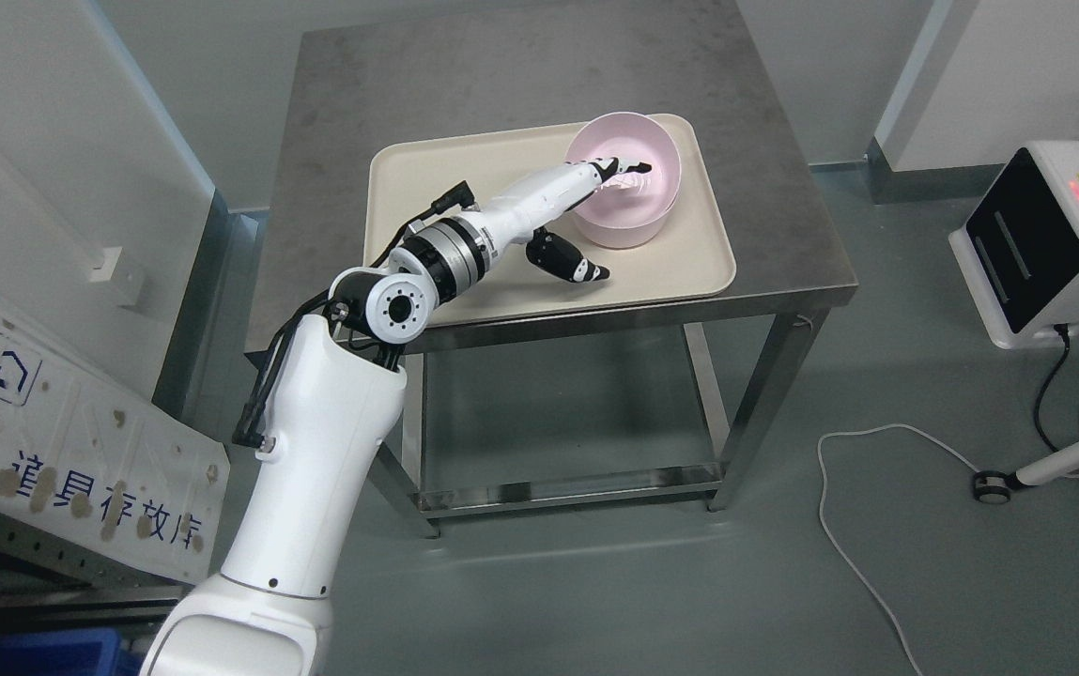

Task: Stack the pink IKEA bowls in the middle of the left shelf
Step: 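Lower the bowl into the farther bowl and release it, then grasp the rim of the stacked pink bowls with the left hand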

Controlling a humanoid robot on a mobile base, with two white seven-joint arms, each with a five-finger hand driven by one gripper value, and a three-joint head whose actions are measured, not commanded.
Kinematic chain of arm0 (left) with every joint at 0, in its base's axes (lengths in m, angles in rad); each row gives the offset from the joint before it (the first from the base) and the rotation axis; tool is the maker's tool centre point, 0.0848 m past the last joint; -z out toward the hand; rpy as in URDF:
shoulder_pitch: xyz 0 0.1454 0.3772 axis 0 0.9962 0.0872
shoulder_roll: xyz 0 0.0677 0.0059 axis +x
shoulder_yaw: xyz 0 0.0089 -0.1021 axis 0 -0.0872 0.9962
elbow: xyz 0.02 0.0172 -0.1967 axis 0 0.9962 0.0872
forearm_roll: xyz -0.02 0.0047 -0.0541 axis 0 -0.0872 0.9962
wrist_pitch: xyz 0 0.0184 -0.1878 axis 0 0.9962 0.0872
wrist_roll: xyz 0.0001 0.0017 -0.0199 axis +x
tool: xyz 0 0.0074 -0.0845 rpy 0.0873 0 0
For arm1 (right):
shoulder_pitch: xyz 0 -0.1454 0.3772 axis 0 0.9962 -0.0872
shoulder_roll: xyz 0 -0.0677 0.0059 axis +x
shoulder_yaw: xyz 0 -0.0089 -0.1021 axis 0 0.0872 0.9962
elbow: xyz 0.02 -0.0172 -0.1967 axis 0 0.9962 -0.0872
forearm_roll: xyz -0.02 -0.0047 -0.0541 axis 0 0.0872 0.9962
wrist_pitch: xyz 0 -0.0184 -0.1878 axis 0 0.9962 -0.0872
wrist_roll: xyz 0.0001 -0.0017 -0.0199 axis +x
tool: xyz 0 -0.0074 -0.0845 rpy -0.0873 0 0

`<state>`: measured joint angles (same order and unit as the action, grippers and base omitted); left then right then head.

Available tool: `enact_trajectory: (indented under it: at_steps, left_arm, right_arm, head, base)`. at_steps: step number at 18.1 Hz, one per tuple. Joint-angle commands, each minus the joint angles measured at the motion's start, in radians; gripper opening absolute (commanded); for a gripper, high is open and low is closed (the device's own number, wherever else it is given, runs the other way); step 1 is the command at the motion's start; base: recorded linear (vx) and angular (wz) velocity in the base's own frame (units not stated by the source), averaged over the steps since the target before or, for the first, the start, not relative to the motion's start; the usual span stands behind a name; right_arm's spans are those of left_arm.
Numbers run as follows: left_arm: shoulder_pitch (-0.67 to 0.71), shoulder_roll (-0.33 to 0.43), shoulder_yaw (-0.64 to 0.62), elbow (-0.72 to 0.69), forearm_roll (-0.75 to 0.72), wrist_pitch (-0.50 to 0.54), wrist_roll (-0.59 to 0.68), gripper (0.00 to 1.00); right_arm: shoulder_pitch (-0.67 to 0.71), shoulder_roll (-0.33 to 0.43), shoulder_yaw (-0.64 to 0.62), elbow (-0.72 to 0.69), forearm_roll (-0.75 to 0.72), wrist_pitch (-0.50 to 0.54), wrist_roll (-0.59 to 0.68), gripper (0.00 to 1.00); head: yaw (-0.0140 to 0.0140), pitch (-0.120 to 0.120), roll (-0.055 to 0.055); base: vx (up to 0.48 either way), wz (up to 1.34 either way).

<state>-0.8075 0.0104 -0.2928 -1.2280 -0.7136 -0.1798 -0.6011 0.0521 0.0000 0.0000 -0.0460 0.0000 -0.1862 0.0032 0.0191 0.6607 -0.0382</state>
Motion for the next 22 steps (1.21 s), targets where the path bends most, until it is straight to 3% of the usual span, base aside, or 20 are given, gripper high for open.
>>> enact_trajectory:
  at_steps: [1, 4, 13, 22]
  left_arm:
    - [-0.015, 0.007, -0.045, -0.011, -0.099, 0.028, -0.006, 0.78]
    - [-0.022, 0.007, -0.046, -0.011, -0.113, 0.028, -0.008, 0.68]
    - [-0.056, 0.007, -0.135, 0.01, -0.208, 0.028, -0.005, 0.62]
    - [-0.056, 0.007, -0.14, 0.018, -0.214, 0.019, -0.005, 0.39]
  right_arm:
    - [0.0, -0.017, -0.011, 0.0, 0.008, 0.001, 0.0, 1.0]
    - [0.0, -0.017, -0.011, 0.0, 0.008, 0.001, 0.0, 1.0]
    - [0.0, -0.017, -0.011, 0.0, 0.008, 0.001, 0.001, 1.0]
    - [0.0, -0.017, -0.011, 0.0, 0.008, 0.001, 0.0, 1.0]
  head:
    - [0.0, 0.0, 0.0]
    - [0.0, 0.0, 0.0]
    - [0.0, 0.0, 0.0]
    - [0.0, 0.0, 0.0]
  base:
    - [0.0, 0.0]
    - [0.0, 0.0]
    - [0.0, 0.0]
    - [0.0, 0.0]
